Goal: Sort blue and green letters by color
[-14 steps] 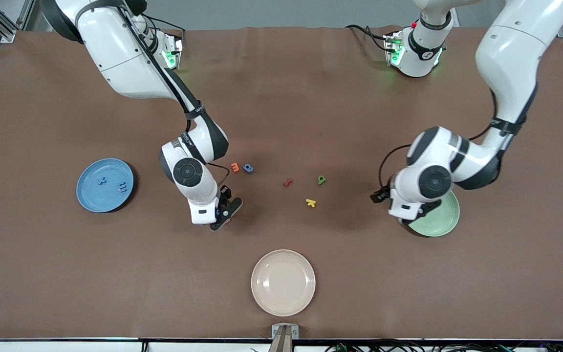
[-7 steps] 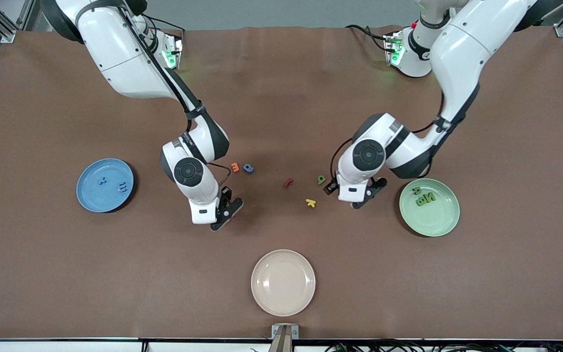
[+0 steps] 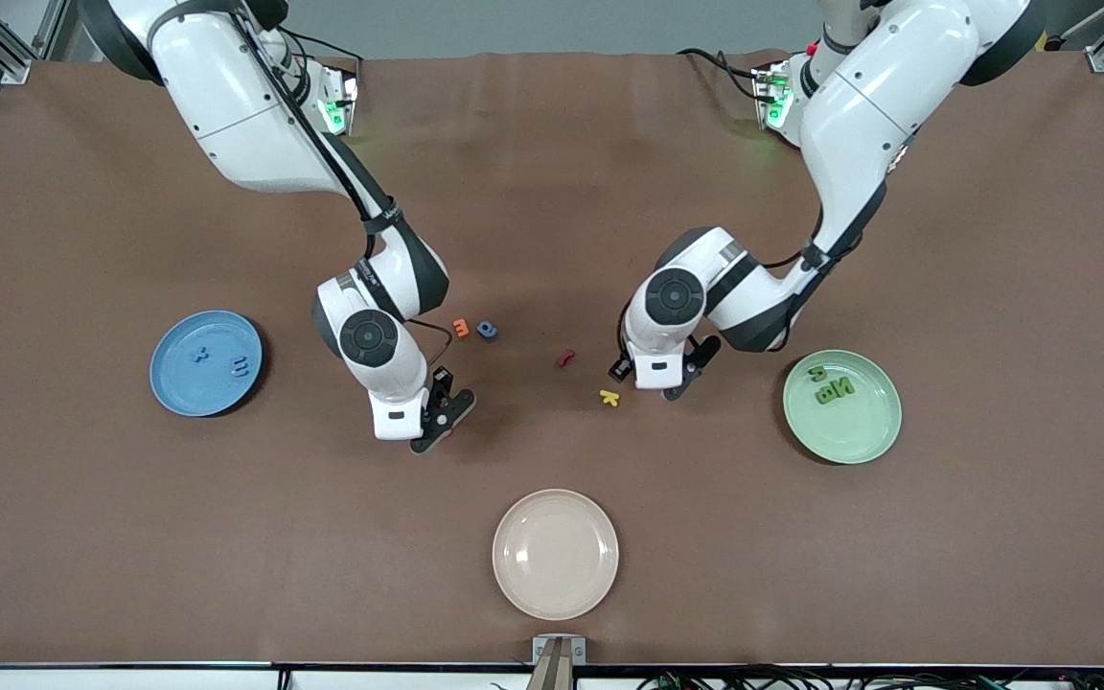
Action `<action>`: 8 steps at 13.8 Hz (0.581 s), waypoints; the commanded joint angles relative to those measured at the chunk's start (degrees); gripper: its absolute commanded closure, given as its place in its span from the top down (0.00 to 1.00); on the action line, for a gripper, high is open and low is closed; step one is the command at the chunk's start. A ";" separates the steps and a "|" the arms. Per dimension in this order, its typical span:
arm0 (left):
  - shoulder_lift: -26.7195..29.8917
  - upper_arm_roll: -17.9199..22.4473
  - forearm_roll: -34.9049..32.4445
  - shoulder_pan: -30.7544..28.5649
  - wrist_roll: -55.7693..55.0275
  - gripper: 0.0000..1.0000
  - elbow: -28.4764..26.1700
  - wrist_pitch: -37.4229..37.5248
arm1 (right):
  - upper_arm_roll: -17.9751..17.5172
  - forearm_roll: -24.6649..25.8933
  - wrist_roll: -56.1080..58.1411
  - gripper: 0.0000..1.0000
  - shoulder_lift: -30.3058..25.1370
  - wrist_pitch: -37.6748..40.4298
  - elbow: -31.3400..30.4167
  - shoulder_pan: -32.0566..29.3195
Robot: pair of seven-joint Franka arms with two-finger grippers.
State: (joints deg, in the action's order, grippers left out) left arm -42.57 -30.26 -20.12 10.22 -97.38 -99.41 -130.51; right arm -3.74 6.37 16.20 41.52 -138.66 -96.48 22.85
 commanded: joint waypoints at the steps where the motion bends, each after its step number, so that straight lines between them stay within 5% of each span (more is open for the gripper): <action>1: -0.23 1.17 -1.15 0.94 -1.50 0.77 0.89 -0.10 | -0.21 0.14 0.41 0.20 -6.95 3.03 -6.50 -3.41; 8: -1.99 1.17 -1.23 1.03 -2.11 0.74 0.80 -2.73 | -0.21 0.14 15.59 0.20 -23.49 2.61 -24.43 -16.50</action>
State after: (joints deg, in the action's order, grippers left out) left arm -43.58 -29.18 -20.15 10.94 -97.95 -99.25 -132.31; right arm -2.95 6.43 27.67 23.51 -134.54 -113.48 10.59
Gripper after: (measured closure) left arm 0.256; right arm 0.643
